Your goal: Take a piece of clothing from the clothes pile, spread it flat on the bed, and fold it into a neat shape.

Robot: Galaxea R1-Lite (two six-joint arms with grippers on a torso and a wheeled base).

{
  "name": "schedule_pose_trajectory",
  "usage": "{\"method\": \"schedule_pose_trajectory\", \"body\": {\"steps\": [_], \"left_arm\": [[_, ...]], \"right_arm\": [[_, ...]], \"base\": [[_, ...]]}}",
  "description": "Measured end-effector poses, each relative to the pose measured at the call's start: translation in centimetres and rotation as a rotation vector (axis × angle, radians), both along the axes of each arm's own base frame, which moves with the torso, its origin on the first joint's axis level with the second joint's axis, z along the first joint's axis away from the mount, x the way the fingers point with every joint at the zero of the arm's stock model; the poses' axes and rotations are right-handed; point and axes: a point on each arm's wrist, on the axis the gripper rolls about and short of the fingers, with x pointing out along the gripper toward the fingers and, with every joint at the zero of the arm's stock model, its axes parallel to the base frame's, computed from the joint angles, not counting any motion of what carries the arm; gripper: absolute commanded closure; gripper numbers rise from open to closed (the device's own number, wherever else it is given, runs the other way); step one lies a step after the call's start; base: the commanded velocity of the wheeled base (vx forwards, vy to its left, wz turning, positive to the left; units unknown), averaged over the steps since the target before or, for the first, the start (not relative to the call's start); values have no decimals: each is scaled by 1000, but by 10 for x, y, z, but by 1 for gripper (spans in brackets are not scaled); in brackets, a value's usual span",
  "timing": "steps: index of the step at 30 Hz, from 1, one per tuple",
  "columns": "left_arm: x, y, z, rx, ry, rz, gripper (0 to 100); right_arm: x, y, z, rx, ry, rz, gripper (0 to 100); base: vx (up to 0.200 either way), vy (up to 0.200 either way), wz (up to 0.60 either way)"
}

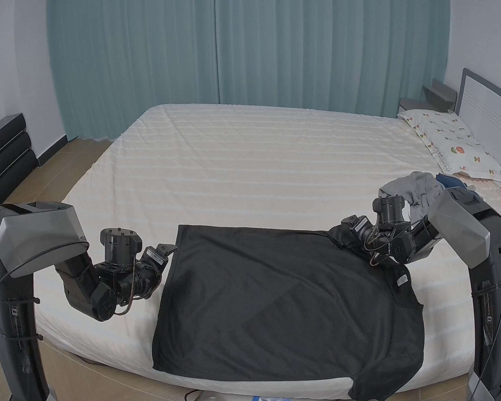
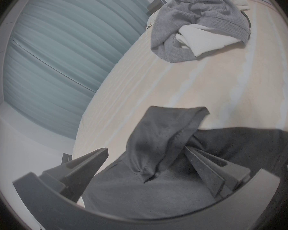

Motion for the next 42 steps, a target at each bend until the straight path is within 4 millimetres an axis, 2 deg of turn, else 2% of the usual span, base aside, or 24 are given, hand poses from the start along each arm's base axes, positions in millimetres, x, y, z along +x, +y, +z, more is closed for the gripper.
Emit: {"method": "schedule_pose_trajectory", "body": {"steps": [4,12,22,23,32,42], "left_arm": [[-1,0,0,0,2,0,0],[-1,0,0,0,3,2,0],[-1,0,0,0,3,2,0],[-1,0,0,0,3,2,0],[-1,1,0,0,3,3,0],[-1,1,0,0,3,3,0]], "right_arm": [[-7,-1,-2,-6,25,-3,0],[-15,-11,11,-7,23,-17,0],[-10,-10,1,-7,31,-15,0],[-9,-8,0,-7,33,-12,100],[7,-7,0,-2,8,-14,100],[43,-10,29,1,-153,-43,100]], "base": [[0,0,0],[0,0,0],[0,0,0],[0,0,0],[0,0,0],[0,0,0]]}}
